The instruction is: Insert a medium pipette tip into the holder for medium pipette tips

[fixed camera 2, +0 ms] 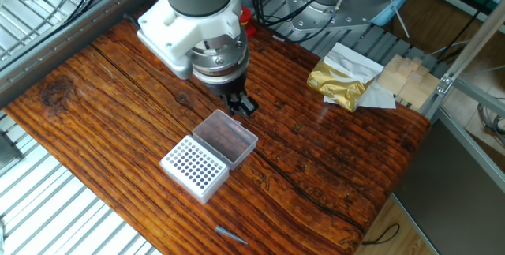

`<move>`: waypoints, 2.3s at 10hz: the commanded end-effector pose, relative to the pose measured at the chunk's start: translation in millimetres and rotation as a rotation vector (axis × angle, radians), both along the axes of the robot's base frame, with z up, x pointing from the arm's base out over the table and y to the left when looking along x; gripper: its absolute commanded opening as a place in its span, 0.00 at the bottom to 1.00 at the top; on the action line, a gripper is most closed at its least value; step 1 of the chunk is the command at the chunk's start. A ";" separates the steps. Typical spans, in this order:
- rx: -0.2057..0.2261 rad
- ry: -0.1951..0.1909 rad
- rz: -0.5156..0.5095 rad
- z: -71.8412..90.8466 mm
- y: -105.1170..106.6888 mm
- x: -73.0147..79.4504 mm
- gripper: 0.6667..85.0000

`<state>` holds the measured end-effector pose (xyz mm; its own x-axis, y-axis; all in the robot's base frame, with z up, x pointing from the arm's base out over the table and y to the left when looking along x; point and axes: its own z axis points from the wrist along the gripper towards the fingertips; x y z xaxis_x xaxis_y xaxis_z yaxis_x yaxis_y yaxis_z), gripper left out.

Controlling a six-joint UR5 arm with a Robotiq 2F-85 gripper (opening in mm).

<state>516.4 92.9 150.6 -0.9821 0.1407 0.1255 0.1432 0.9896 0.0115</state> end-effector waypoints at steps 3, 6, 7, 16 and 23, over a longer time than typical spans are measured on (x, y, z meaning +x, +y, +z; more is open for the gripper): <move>0.022 0.010 0.001 0.3 3.8 0.0 0.00; 0.003 -0.023 0.003 -1.2 1.3 6.1 0.00; -0.002 -0.024 0.001 1.2 0.3 4.5 0.00; 0.012 -0.089 0.084 1.3 1.9 20.2 0.00; -0.002 -0.229 0.045 2.5 -0.1 57.0 0.00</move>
<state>565.8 91.6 151.1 -0.9938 0.0831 -0.0734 0.0814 0.9964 0.0256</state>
